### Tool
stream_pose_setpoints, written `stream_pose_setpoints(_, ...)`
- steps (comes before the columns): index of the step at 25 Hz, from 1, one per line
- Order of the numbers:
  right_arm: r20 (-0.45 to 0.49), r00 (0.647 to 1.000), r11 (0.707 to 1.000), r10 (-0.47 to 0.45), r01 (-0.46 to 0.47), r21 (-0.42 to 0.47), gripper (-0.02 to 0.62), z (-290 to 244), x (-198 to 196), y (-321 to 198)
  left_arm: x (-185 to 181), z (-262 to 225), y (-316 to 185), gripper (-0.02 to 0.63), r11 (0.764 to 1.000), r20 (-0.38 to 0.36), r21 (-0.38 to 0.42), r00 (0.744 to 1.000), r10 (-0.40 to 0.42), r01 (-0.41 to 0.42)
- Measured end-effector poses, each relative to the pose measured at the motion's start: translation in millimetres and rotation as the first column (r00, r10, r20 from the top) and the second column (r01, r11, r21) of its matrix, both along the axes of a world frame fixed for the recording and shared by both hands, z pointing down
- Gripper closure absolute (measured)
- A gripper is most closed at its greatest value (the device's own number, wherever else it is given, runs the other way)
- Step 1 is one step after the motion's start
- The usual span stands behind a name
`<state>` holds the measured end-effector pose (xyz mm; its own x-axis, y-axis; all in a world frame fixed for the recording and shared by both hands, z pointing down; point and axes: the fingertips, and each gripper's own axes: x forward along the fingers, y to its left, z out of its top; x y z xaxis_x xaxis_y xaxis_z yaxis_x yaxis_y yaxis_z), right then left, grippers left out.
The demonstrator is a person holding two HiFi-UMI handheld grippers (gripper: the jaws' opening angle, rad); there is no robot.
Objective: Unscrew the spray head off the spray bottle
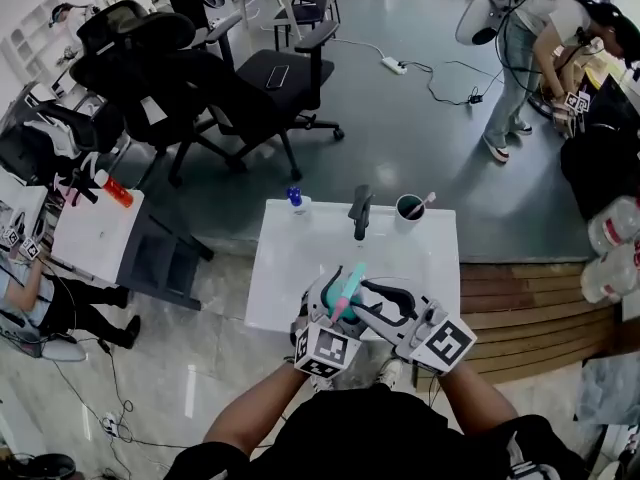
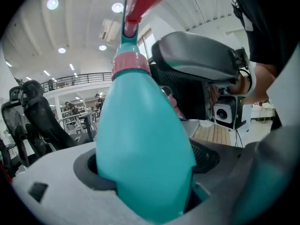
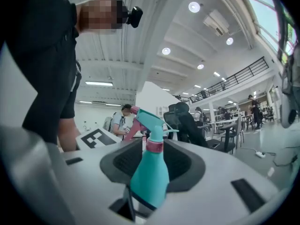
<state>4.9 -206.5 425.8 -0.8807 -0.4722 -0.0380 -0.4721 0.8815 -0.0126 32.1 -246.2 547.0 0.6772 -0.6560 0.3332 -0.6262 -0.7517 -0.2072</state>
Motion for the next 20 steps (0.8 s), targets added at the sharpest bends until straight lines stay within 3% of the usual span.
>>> stream_pose_setpoints(8, 0.037, 0.998, 0.999, 0.046, -0.047, 0.007, 0.459, -5.9, -1.4, -8.1, 7.8, -2.0, 1.4, 0.143, 1.000, -0.009, 0.006, 1.000, -0.003, 0.003)
stream_pose_setpoints(14, 0.048, 0.997, 0.998, -0.054, 0.055, -0.021, 0.463, -13.5, -0.3, 5.8, 21.1, -14.4, 21.5, 0.143, 0.983, -0.074, 0.016, 0.980, 0.183, -0.182)
stream_pose_setpoints(17, 0.045, 0.985, 0.986, -0.164, 0.165, -0.007, 0.463, -18.9, 0.8, 19.4, 27.2, -21.6, 42.7, 0.143, 0.939, -0.087, 0.034, 0.934, 0.345, -0.344)
stream_pose_setpoints(20, 0.042, 0.947, 0.948, -0.317, 0.318, -0.019, 0.464, -25.8, 3.5, 36.2, 32.9, -31.0, 70.7, 0.143, 0.851, -0.091, 0.034, 0.846, 0.525, -0.525)
